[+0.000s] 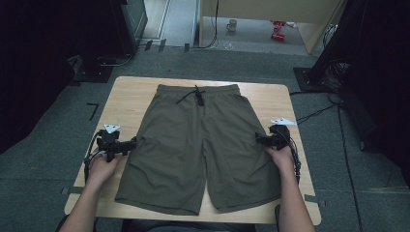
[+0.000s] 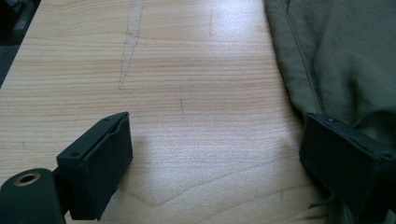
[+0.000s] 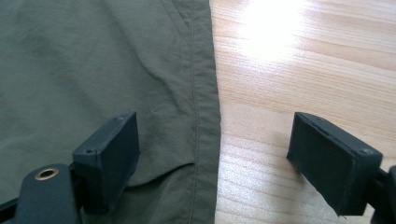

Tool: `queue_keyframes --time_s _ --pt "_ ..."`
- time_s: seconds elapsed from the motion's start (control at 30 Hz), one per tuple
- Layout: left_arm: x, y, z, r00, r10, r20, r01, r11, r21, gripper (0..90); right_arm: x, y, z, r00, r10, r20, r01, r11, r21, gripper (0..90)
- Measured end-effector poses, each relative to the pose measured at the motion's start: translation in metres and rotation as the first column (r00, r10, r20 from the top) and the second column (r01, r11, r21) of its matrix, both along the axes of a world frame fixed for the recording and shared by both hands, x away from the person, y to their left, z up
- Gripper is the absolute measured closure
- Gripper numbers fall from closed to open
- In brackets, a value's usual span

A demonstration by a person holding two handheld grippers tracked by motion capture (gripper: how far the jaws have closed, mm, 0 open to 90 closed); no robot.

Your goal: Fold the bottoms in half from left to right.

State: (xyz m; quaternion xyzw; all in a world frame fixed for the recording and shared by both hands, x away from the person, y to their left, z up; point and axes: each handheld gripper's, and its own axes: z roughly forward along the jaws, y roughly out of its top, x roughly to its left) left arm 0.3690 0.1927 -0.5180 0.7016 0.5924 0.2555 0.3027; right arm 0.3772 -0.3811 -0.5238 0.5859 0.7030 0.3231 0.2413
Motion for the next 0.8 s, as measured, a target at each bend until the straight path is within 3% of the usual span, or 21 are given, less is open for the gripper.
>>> queue_keyframes --time_s 0.8 --pt "-0.0001 0.0002 0.0002 1.0 -0.008 0.005 0.008 1.0 0.0 10.7 -0.0004 0.0022 -0.0001 0.9998 -0.018 -0.006 0.018 1.0 -0.001 13.2"
